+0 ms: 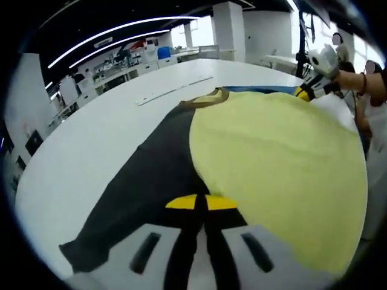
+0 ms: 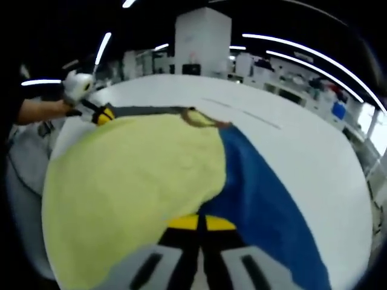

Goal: Fold the garment on the visible template until the final outline fits inside the template.

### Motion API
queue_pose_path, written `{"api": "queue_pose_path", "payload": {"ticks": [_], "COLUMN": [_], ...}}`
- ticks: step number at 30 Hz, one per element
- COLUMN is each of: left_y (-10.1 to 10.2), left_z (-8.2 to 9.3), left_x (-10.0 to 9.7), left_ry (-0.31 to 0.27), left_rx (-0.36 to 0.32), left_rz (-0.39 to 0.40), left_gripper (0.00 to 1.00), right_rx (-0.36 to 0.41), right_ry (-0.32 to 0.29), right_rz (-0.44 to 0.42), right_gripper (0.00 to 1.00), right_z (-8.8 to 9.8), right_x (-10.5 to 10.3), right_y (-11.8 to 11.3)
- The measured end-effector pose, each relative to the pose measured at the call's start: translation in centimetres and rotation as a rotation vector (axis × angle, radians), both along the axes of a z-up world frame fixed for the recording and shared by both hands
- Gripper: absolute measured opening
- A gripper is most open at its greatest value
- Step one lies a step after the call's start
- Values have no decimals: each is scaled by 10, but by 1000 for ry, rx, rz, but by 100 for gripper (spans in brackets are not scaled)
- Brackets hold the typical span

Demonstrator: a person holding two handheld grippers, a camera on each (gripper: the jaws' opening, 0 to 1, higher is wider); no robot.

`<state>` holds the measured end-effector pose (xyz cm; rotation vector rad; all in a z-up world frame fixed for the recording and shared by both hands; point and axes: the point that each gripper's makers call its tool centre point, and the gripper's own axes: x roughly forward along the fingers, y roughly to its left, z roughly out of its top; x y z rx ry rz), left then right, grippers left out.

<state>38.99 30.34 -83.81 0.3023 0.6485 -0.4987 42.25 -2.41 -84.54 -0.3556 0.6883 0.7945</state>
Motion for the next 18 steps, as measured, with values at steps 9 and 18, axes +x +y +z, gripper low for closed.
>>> {"api": "queue_pose_path", "payload": {"ticks": [9, 18], "left_y": [16, 19], "left_z": [12, 11], "left_x": [3, 7], "left_ry": [-34, -34], "left_rx": [29, 51], "left_rz": [39, 59], "left_gripper": [0, 0], "right_rx": [-27, -11], "right_ry": [-51, -62], "right_rz": [-95, -171], "right_gripper": [0, 0], "right_z": [13, 17], "right_x": [10, 20], "right_y": [-25, -36]}}
